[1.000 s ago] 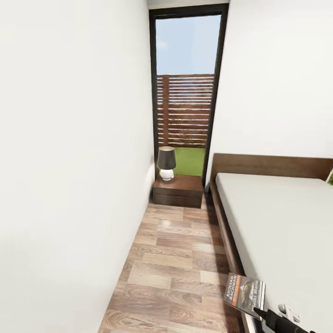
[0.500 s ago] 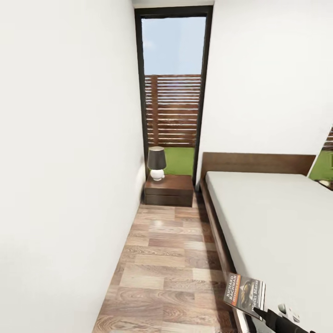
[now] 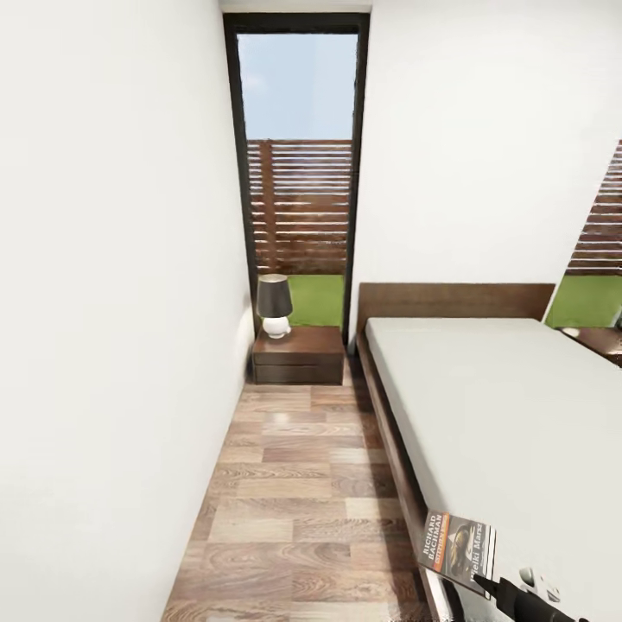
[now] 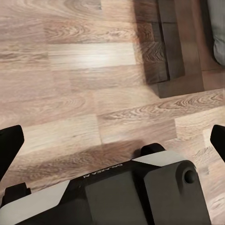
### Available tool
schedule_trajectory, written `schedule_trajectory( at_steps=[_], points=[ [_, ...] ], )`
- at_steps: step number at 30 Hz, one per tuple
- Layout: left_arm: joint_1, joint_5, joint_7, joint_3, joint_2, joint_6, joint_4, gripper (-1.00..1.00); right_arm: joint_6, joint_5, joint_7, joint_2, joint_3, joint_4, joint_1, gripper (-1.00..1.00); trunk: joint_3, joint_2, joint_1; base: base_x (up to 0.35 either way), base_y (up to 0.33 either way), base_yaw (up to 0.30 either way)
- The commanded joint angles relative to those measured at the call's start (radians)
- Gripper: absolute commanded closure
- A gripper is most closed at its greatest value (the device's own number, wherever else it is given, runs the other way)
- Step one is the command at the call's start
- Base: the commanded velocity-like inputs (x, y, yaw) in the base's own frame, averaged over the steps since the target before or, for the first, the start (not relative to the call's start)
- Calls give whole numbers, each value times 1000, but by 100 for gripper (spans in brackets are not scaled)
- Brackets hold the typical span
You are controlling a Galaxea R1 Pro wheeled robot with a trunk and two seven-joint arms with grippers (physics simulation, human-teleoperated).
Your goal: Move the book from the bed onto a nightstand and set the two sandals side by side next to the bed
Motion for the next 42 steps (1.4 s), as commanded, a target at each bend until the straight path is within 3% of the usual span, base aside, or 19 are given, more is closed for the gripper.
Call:
schedule_trajectory(
  at_steps=[1, 9, 42],
  points=[
    [-1, 7, -3, -9, 0, -4, 1, -100, 11, -6, 3, 0, -3, 0, -1, 100, -2, -2, 1, 0, 0, -165],
    [-1, 7, -3, -9, 0, -4, 1, -100, 11, -6, 4, 0, -3, 0, -1, 100, -2, -2, 1, 82, 0, -133],
    [-1, 7, -3, -9, 0, -4, 1, -100, 11, -6, 3, 0, -4, 1, -1, 100, -2, -2, 1, 304, 0, -3]
  ],
)
